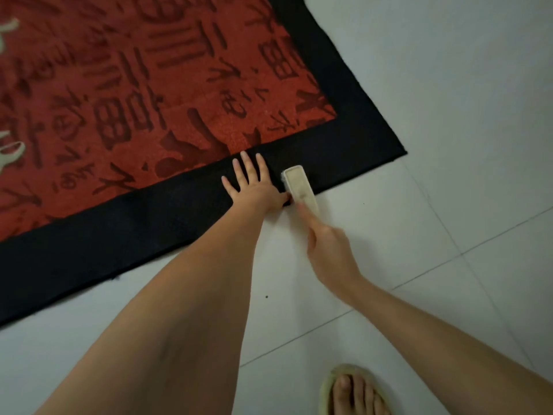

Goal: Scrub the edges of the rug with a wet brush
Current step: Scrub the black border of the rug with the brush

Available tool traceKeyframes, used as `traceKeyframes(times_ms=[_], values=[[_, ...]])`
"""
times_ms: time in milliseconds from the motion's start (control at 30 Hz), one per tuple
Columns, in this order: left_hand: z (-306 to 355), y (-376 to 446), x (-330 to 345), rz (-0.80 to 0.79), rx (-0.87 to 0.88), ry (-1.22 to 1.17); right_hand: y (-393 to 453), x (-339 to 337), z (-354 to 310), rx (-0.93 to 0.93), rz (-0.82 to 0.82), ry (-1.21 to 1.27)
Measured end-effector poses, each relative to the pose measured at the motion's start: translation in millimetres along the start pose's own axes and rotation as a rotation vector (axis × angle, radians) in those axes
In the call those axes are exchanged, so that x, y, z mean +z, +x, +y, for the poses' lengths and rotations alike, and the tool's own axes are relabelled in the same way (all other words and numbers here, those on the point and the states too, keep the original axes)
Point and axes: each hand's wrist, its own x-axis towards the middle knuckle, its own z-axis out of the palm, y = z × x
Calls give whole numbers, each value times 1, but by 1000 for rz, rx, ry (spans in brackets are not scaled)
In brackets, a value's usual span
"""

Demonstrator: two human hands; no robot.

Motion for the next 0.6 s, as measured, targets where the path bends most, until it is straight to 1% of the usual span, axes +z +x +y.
traceKeyframes(times_ms=[100,133,200,233,300,333,367,433,467,533,600], values=[[0,3,-4,-9,-14,33,62,-15,4,62,11,-100],[0,2,-6,-28,-13,42,64,-16,0,92,19,-105],[-1,-4,-11,-63,-13,58,35,-8,-7,87,22,-76],[0,-5,-12,-75,-13,64,12,-3,-7,56,27,-69],[2,-5,-16,-99,-18,59,-2,-2,-5,8,-22,-95],[4,-6,-17,-105,-27,55,13,-6,-3,-20,-10,-129],[5,-6,-16,-106,-41,56,36,-9,-3,0,-6,-137],[7,-6,-16,-99,-57,48,74,-21,-10,93,-10,-121],[6,-7,-15,-93,-59,38,77,-21,-13,111,10,-119],[3,-8,-14,-80,-43,29,45,-12,-13,77,22,-89],[1,-9,-12,-74,-20,15,-7,-7,-10,6,-29,-38]])
